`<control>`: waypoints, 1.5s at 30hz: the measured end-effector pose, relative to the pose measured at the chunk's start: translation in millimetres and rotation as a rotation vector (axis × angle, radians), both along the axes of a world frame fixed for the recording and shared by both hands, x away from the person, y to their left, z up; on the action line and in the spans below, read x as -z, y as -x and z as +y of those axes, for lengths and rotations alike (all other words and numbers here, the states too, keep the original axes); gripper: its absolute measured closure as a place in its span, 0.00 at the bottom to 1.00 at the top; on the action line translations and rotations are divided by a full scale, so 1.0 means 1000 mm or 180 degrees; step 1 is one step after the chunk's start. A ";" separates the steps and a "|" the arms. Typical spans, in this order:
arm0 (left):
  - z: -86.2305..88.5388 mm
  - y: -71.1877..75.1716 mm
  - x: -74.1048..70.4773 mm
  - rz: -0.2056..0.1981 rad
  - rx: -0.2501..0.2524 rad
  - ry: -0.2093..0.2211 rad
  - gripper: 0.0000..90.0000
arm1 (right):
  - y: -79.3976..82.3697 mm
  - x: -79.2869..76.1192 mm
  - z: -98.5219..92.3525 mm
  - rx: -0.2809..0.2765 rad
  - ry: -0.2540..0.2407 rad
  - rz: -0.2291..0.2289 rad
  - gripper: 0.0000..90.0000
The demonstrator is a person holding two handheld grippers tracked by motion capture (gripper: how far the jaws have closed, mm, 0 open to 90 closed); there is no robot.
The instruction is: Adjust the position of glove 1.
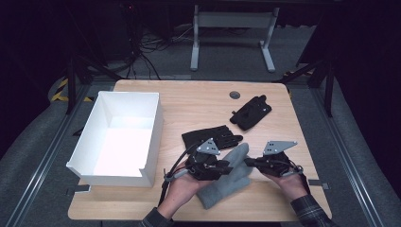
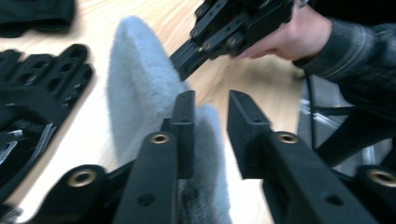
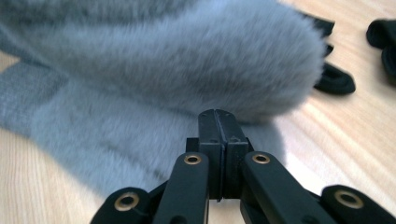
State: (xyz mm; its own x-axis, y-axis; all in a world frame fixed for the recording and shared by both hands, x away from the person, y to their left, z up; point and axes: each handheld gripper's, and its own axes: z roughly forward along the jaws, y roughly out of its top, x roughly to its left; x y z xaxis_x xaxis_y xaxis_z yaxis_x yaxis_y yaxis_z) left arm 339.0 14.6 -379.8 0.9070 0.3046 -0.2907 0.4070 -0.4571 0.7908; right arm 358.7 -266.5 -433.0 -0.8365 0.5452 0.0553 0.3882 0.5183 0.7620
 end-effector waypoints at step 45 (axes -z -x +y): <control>0.045 -0.044 0.075 0.0462 -0.0977 -0.0784 0.73 | 0.006 0.002 0.008 -0.0121 0.0096 -0.0015 1.00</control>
